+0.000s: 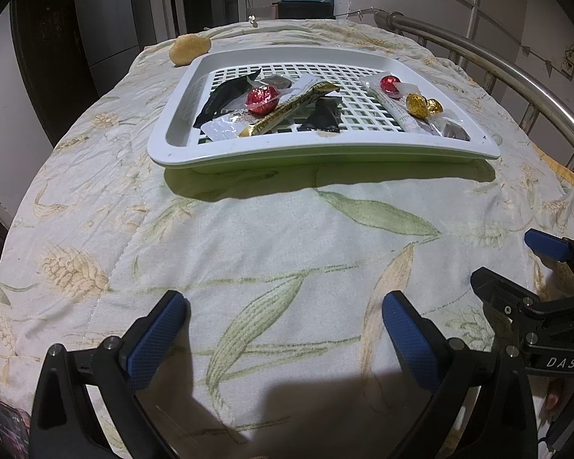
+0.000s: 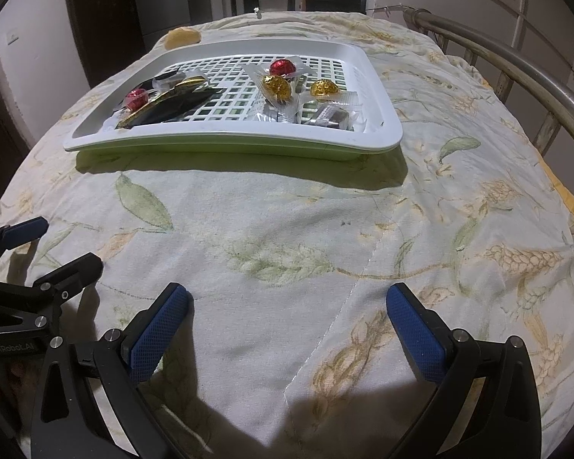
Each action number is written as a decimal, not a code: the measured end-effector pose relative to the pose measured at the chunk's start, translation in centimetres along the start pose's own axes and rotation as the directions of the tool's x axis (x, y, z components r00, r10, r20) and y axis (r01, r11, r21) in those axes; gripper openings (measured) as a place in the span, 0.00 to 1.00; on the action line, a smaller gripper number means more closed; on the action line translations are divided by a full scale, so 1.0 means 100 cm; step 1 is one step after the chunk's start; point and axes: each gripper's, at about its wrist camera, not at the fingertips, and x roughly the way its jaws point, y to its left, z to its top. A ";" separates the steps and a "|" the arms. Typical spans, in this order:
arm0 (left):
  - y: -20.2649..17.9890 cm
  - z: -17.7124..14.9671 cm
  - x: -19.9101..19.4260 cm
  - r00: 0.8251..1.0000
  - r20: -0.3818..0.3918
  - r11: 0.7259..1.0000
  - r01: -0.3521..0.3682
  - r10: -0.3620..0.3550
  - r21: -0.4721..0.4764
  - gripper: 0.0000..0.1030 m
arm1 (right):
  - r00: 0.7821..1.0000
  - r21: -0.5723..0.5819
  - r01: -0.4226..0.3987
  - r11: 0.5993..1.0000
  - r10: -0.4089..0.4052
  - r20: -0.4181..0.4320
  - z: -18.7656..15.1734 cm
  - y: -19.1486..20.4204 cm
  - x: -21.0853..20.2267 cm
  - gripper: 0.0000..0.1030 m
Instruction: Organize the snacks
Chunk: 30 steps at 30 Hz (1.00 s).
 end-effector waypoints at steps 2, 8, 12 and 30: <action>0.000 0.000 0.000 1.000 0.000 1.000 0.000 0.000 0.000 1.00 | 1.000 0.000 0.000 1.000 0.000 0.000 0.000 0.000 0.000 1.00; 0.000 0.000 0.000 1.000 0.000 1.000 0.000 0.000 0.000 1.00 | 1.000 0.000 0.001 1.000 -0.001 0.000 0.000 0.000 0.000 1.00; 0.000 0.000 0.000 1.000 0.000 1.000 0.000 0.000 0.000 1.00 | 1.000 -0.001 0.002 1.000 -0.002 0.000 0.000 0.000 0.001 1.00; 0.000 -0.001 -0.001 1.000 0.000 1.000 -0.001 0.001 -0.001 1.00 | 1.000 0.007 0.007 1.000 -0.006 -0.001 -0.002 0.000 -0.001 1.00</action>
